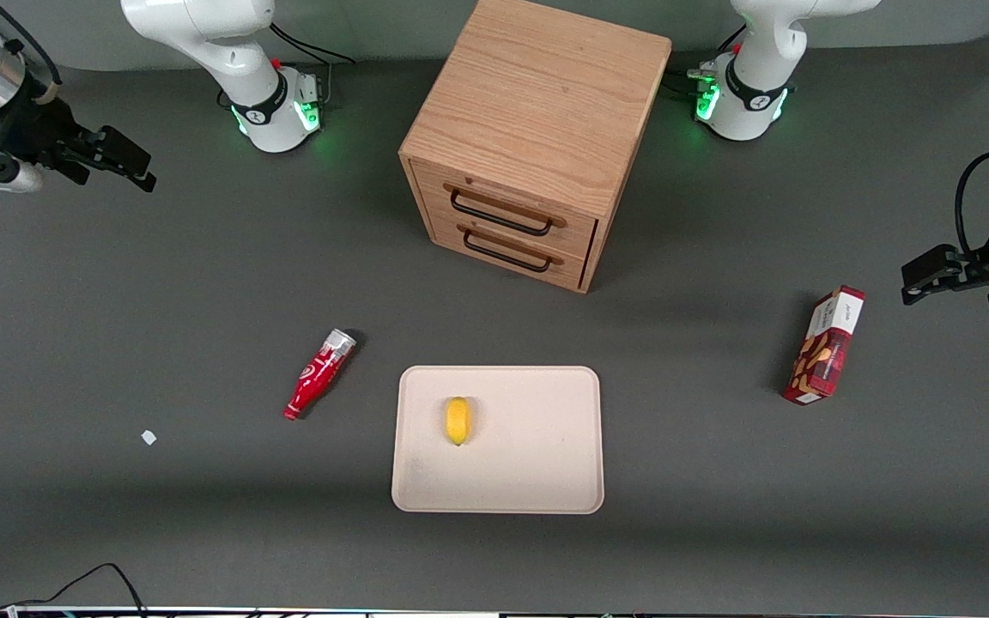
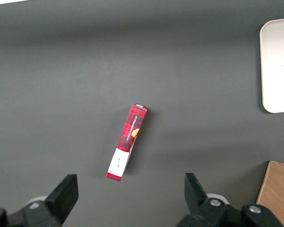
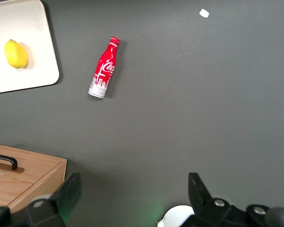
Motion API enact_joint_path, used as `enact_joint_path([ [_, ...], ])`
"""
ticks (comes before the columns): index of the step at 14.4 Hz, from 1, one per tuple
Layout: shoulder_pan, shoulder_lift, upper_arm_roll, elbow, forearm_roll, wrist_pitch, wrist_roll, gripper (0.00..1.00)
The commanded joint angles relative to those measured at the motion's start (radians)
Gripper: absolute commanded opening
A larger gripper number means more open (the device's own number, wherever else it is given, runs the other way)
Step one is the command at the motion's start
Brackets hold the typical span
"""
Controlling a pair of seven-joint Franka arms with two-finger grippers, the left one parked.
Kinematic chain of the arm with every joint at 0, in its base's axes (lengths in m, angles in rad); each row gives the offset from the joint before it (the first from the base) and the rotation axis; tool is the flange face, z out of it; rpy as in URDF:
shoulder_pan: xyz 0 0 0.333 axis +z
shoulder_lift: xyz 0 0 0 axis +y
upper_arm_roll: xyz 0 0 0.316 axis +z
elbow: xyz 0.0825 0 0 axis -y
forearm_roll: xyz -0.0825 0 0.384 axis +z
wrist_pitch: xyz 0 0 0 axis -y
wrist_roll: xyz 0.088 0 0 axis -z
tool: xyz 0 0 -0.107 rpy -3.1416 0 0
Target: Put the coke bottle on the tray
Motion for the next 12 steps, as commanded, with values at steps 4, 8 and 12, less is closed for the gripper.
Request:
enact_joint_path([
  [4, 0.007, 0.032, -0.019, 0.047, 0.018, -0.036, -0.022, 1.0],
  [8, 0.01, 0.036, -0.003, 0.049, 0.018, -0.035, -0.024, 1.0],
  [12, 0.022, 0.148, 0.01, 0.235, 0.019, -0.087, -0.013, 1.0],
])
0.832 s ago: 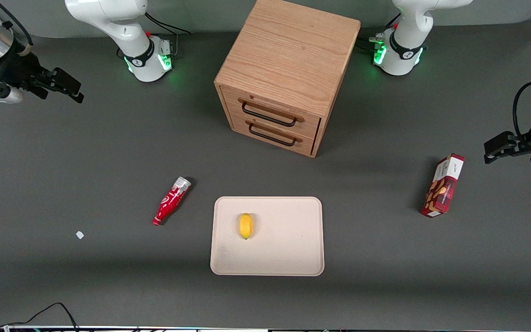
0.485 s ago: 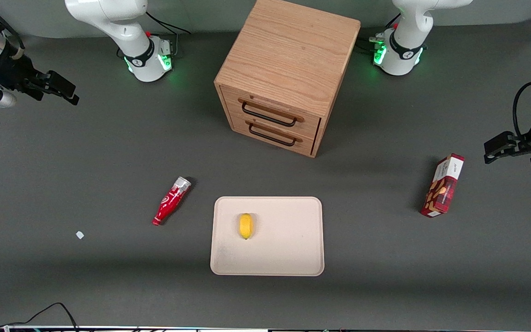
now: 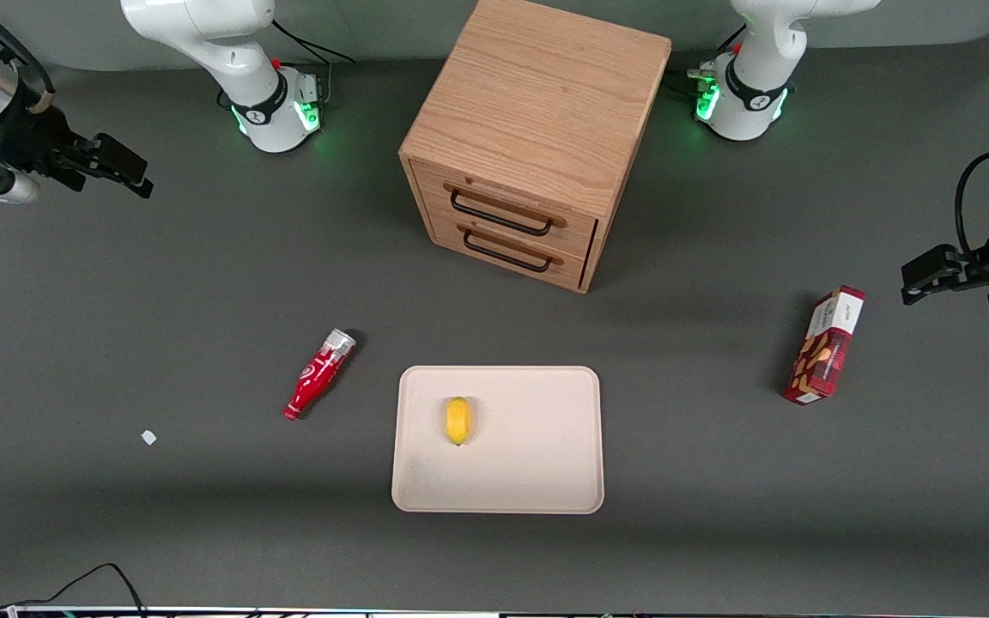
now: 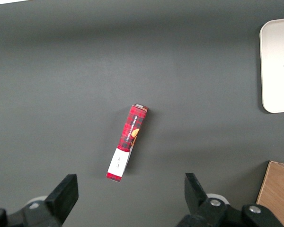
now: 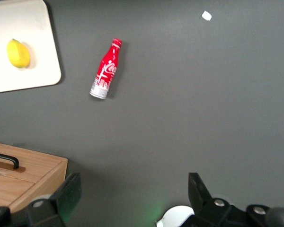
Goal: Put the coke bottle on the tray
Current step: 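Move the right gripper down over the red Coca-Cola bottle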
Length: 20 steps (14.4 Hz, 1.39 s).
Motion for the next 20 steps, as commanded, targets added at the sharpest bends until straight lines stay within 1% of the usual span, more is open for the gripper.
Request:
enact_joint_path([
  [1, 0.016, 0.151, 0.016, 0.237, 0.019, -0.078, 0.019, 1.0],
  [3, 0.016, 0.252, 0.066, 0.328, 0.019, -0.08, 0.1, 1.0],
  [5, 0.016, 0.349, 0.123, 0.347, 0.018, -0.051, 0.235, 1.0],
  [7, 0.016, 0.44, 0.155, 0.309, 0.018, 0.036, 0.382, 1.0],
  [10, 0.017, 0.532, 0.172, 0.186, 0.01, 0.225, 0.525, 1.0],
  [13, 0.014, 0.596, 0.169, 0.021, -0.005, 0.475, 0.551, 1.0],
  [14, 0.013, 0.633, 0.163, -0.004, -0.036, 0.538, 0.553, 1.0],
  [15, 0.007, 0.67, 0.154, -0.024, -0.048, 0.598, 0.553, 1.0],
  [17, 0.002, 0.733, 0.151, -0.069, -0.051, 0.72, 0.553, 1.0],
  [20, 0.005, 0.782, 0.128, -0.141, -0.053, 0.885, 0.553, 1.0],
])
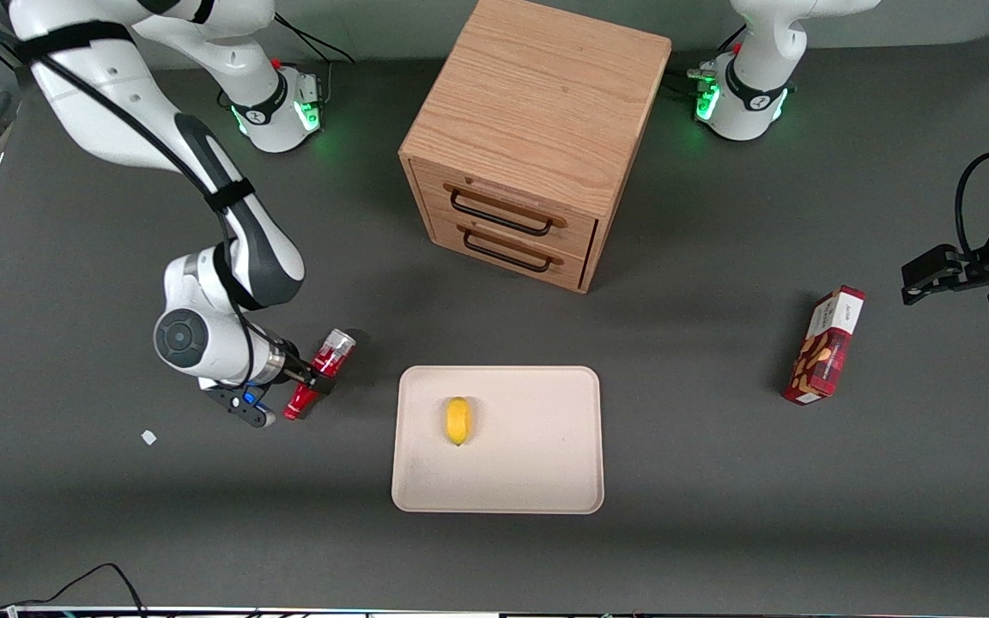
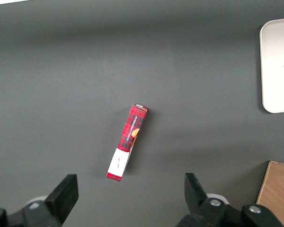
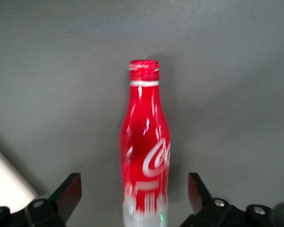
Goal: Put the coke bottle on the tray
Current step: 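Move the right gripper down over the red Coca-Cola bottle, then close the right gripper on the bottle and lift it upright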
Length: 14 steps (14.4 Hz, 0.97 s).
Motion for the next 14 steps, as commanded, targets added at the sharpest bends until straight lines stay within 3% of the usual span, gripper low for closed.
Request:
enact_joint_path([
  [1, 0.001, 0.023, -0.007, -0.053, -0.021, 0.107, 0.027, 1.0],
  [2, 0.001, 0.031, -0.007, -0.055, -0.021, 0.112, 0.027, 0.94],
  [3, 0.001, 0.031, -0.007, -0.055, -0.021, 0.11, 0.026, 0.33],
  [4, 0.005, 0.029, -0.007, -0.053, -0.021, 0.107, 0.024, 0.0],
  [10, 0.01, -0.009, -0.001, -0.038, -0.026, 0.049, 0.004, 0.0],
  [14, 0.01, -0.113, 0.006, 0.149, -0.026, -0.275, -0.141, 0.0],
])
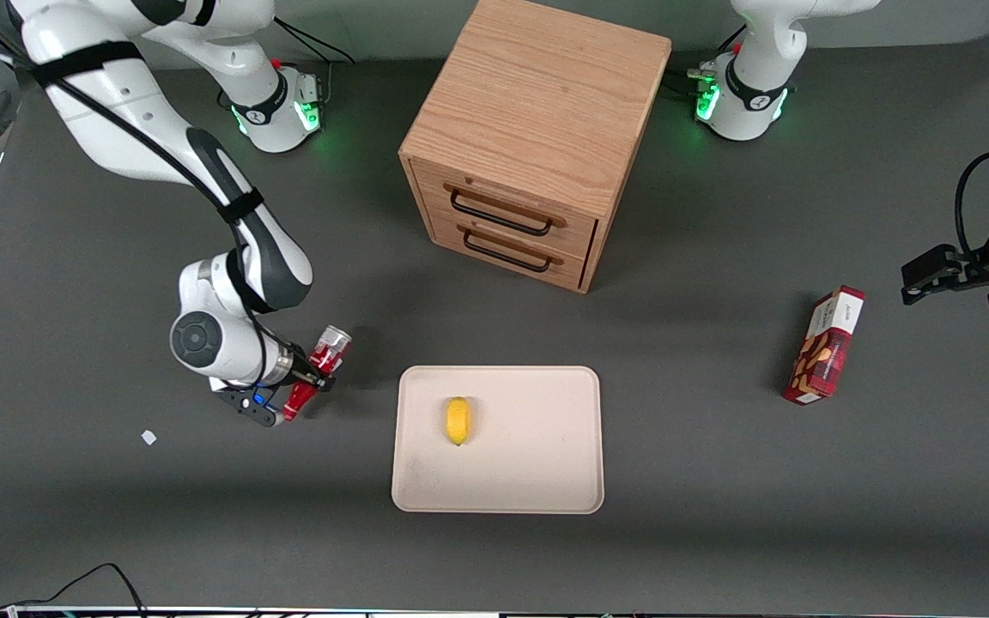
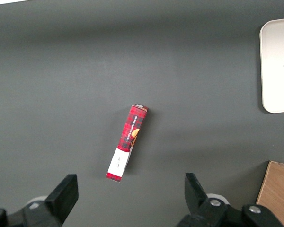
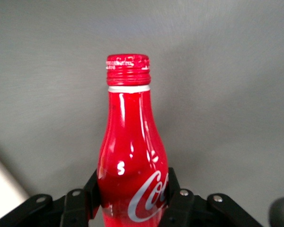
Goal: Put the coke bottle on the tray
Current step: 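Close the right gripper on the bottle and lift it upright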
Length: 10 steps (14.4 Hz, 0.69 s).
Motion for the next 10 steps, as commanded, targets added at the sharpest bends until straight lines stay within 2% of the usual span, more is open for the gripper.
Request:
enact_joint_path([
  [1, 0.004, -0.092, -0.001, 0.171, -0.006, -0.282, -0.13, 0.0],
  [4, 0.007, -0.096, 0.004, 0.398, 0.006, -0.494, -0.196, 0.0],
  [6, 0.006, -0.065, 0.051, 0.561, 0.003, -0.603, -0.222, 0.0],
  [10, 0.041, 0.086, 0.154, 0.722, 0.003, -0.577, -0.222, 0.0],
])
